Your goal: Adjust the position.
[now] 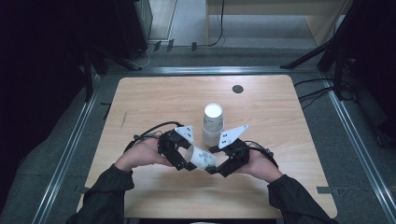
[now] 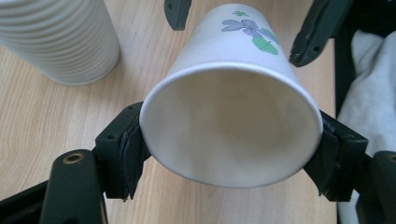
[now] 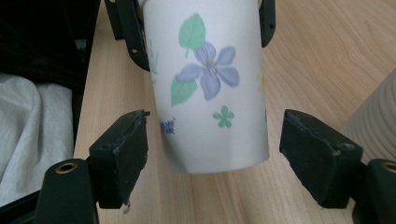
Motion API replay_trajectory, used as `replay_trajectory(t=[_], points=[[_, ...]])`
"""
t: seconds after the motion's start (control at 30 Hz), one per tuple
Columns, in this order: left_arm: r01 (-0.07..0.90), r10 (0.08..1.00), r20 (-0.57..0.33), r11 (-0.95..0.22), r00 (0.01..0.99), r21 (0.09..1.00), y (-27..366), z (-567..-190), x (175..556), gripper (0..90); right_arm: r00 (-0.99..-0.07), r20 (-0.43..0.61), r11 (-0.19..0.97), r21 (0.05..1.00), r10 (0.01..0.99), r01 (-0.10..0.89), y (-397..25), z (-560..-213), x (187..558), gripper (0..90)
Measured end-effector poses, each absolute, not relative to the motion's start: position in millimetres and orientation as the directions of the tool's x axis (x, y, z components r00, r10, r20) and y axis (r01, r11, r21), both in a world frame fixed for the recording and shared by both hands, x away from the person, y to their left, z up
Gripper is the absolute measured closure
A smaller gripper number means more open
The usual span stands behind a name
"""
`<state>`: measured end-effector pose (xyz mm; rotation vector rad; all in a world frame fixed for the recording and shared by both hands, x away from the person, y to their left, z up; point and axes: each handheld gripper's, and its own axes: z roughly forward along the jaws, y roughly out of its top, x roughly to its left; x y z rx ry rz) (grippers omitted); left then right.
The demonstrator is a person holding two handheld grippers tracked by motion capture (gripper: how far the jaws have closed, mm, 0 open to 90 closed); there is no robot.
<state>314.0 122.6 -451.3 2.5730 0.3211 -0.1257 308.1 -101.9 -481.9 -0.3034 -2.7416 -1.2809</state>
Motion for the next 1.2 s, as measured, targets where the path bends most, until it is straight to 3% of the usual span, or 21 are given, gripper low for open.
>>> replay_trajectory(t=[0.33,0.6,0.73,0.93,1.2], points=[[0.297,0.241,-0.178,-0.837,0.954,0.459,110.1,-456.2,317.4,24.1,-0.98,0.156,0.664,0.721,0.123,0.198,-90.9,-493.8,309.9,26.2],[0.272,0.211,-0.18,-0.848,0.961,0.455,102.7,-459.2,315.2,24.0,-0.984,0.147,0.683,0.709,0.101,0.176,-85.3,-497.2,308.6,31.7],[0.252,0.195,-0.166,-0.842,0.967,0.478,104.9,-458.6,313.8,22.7,-0.987,0.134,0.683,0.713,0.092,0.16,-85.9,-496.0,307.6,32.6],[0.249,0.202,-0.147,-0.818,0.968,0.518,107.8,-458.1,312.0,12.9,-0.986,0.125,0.661,0.733,0.106,0.164,-90.2,-491.3,309.5,32.5],[0.278,0.223,-0.166,-0.768,0.961,0.576,120.3,-456.2,314.5,12.6,-0.982,0.134,0.634,0.75,0.13,0.186,-100.5,-484.9,311.9,32.5]])
